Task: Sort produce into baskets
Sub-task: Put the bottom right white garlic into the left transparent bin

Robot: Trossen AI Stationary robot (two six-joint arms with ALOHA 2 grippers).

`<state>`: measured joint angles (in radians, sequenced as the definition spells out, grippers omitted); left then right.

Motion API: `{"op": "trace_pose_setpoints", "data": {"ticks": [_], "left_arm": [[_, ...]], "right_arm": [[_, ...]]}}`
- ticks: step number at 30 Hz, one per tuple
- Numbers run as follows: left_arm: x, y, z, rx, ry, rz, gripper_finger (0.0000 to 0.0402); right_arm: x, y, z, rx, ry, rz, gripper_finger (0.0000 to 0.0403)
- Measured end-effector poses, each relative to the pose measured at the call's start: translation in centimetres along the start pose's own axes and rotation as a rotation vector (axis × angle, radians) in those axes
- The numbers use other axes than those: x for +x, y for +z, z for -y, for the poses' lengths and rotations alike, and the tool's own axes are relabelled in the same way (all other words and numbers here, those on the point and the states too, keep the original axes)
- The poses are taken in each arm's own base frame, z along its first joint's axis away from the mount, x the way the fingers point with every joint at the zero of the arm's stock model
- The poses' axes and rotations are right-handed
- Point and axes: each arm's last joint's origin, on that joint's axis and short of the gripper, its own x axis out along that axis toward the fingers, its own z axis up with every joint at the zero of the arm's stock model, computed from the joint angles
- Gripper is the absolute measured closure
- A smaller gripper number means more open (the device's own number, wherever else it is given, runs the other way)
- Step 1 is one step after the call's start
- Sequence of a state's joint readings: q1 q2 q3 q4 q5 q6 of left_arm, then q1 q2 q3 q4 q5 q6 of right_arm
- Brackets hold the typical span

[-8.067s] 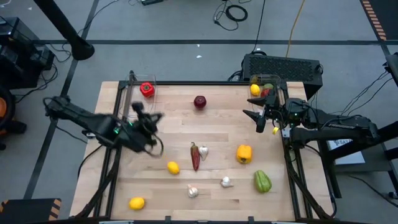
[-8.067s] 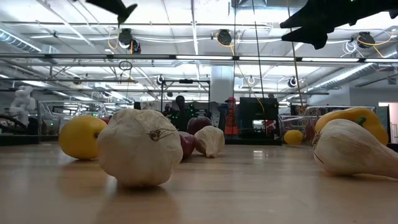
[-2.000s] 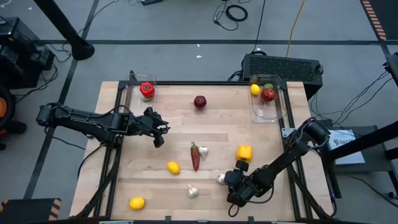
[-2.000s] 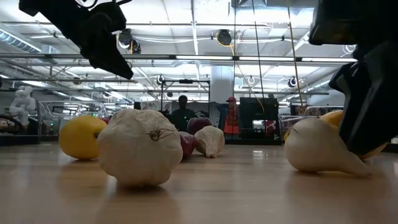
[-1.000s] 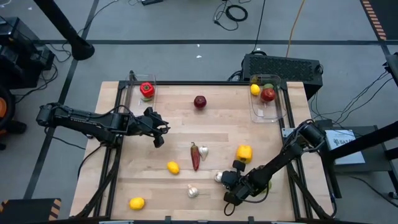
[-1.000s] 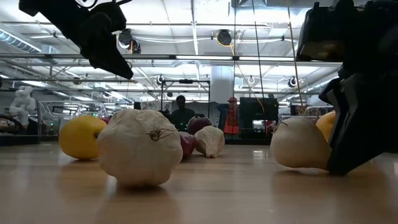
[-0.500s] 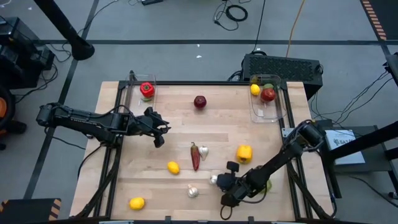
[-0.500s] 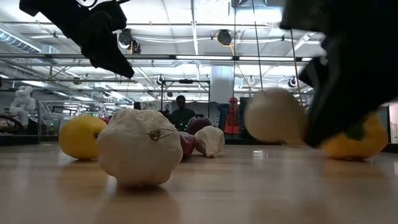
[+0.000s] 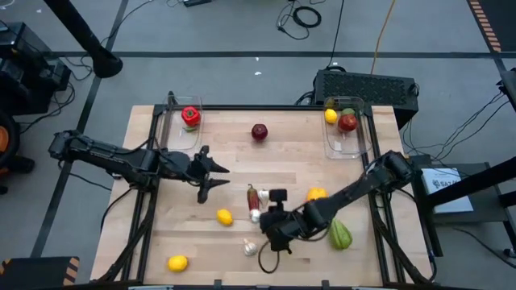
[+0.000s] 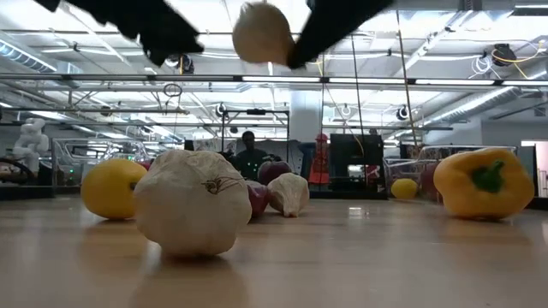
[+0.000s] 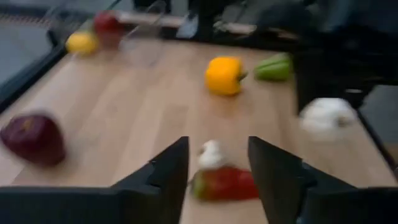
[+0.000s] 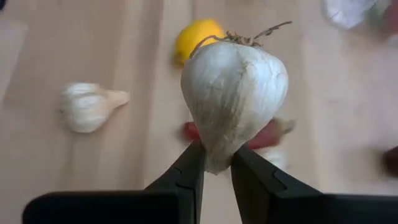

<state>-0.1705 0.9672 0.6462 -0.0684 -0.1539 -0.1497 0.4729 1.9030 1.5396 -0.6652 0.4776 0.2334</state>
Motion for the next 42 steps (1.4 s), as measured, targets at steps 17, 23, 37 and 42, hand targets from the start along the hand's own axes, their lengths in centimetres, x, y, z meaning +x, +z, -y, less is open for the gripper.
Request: {"op": "trace_pose_setpoints", "data": {"ticks": [17, 23, 37, 42], "left_arm": [[-0.4, 1.7, 3.4, 0.218, 0.075, 0.103, 0.0056], [0.9, 1.4, 3.6, 0.231, 0.076, 0.081, 0.0056], [2.6, 1.6, 3.9, 0.253, 0.04, 0.132, 0.0056], [2.7, 1.5, 3.9, 0.259, 0.066, 0.127, 0.0056]], "right_arm": [[-1.7, 4.9, 7.9, -0.07, -0.159, 0.009, 0.0342], [-1.7, 4.9, 8.0, -0.067, -0.16, 0.011, 0.0342], [-1.7, 5.4, 7.9, -0.097, -0.159, 0.051, 0.0342], [-1.7, 5.4, 7.9, -0.095, -0.159, 0.055, 0.0342]]}}
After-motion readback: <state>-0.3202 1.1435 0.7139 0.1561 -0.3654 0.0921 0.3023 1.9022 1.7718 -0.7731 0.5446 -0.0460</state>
